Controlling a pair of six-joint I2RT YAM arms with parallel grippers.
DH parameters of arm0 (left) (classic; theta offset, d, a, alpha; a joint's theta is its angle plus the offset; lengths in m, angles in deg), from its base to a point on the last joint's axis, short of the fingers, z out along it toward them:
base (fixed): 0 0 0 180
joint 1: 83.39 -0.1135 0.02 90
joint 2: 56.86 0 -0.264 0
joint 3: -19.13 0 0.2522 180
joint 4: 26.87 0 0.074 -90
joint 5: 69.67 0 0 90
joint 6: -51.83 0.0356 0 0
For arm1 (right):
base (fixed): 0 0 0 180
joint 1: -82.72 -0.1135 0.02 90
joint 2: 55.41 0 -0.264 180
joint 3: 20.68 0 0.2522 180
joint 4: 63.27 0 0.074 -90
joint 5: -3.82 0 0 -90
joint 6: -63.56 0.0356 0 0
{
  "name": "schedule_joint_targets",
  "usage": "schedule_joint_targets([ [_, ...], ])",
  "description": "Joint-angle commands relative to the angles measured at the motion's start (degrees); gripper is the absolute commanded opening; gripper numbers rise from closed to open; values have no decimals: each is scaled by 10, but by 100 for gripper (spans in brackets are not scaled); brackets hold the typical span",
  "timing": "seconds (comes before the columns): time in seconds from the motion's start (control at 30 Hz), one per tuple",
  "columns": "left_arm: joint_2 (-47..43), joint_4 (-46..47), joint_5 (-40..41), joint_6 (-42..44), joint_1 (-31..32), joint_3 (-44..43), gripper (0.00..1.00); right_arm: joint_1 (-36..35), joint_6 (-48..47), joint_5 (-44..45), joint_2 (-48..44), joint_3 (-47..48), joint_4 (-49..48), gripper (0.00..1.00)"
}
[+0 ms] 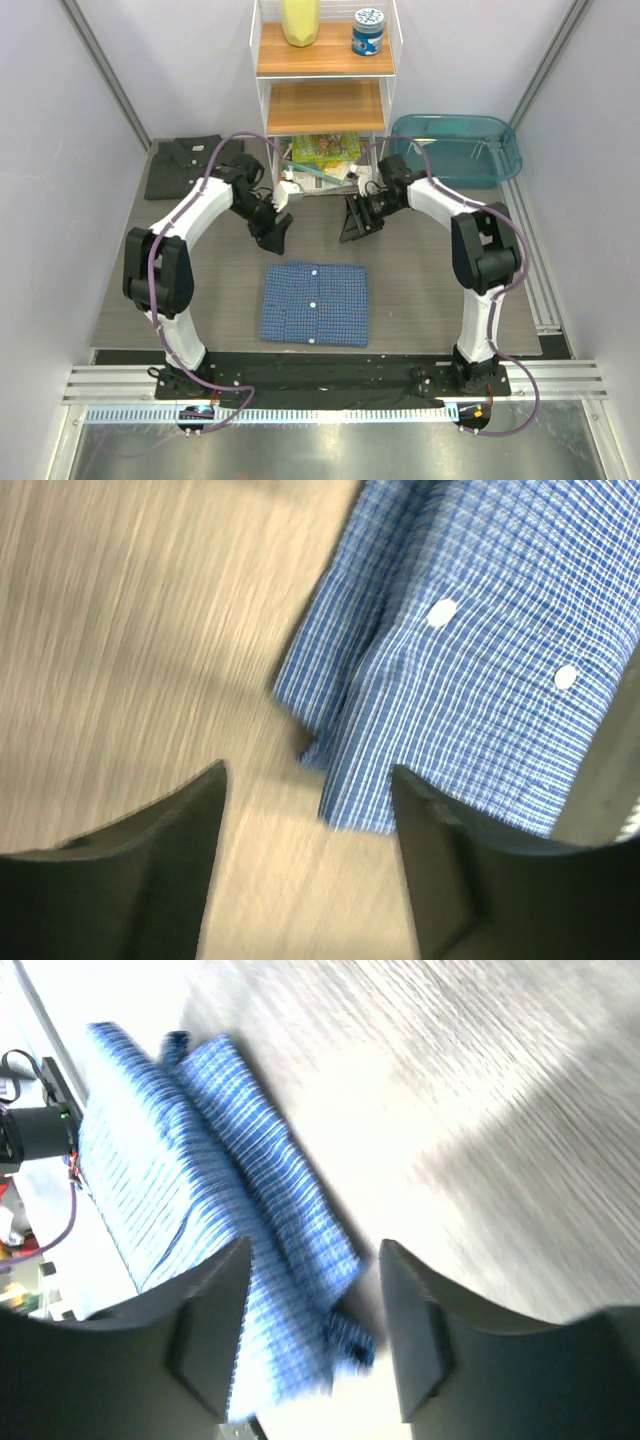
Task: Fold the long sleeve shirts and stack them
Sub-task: Fold the shirt
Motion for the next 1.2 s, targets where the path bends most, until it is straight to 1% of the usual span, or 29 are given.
schedule_joint_targets([
  [0.0, -13, -48, -59, -47, -40, 16, 72, -5, -49, -1, -83, 3, 75, 69],
  [0.1, 2, -39, -71, -76, -49, 23, 74, -7, -59, 7, -95, -13, 88, 72],
  [0.17, 16, -34, -76, -88, -49, 23, 75, -12, -68, 26, -87, -22, 101, 72],
  [0.37, 53, -34, -85, -115, -49, 19, 75, -28, -121, 74, -70, -45, 124, 72],
  [0.57, 75, -43, -80, -121, -49, 31, 74, -41, -140, 67, -84, -59, 141, 73],
  [0.67, 75, -31, -67, -128, -49, 43, 72, -45, -143, 65, -93, -62, 145, 68],
  [0.73, 80, -33, -69, -128, -49, 42, 70, -47, -145, 68, -91, -62, 147, 60],
  [0.77, 81, -34, -71, -127, -49, 40, 66, -47, -148, 69, -90, -62, 149, 56],
  [0.8, 83, -36, -72, -128, -49, 39, 65, -46, -148, 72, -89, -62, 150, 46],
  [0.83, 85, -40, -78, -128, -49, 37, 62, -47, -149, 73, -87, -63, 152, 40],
  [0.87, 85, -45, -81, -123, -49, 34, 56, -47, -149, 74, -89, -62, 154, 29],
  [0.93, 82, -55, -87, -118, -49, 28, 49, -46, -150, 82, -97, -62, 157, 20],
  [0.97, 80, -60, -94, -114, -49, 22, 41, -47, -152, 85, -105, -62, 161, 12],
  [1.03, 72, -65, -98, -115, -49, 17, 34, -46, -154, 99, -114, -61, 162, 1],
  [1.07, 67, -66, -102, -115, -49, 14, 27, -45, -155, 103, -118, -61, 164, 1],
  [1.13, 59, -65, -105, -117, -49, 6, 20, -41, -155, 110, -132, -62, 165, 1],
  [1.17, 46, -63, -103, -118, -50, 5, 15, -40, -155, 112, -136, -61, 167, 1],
])
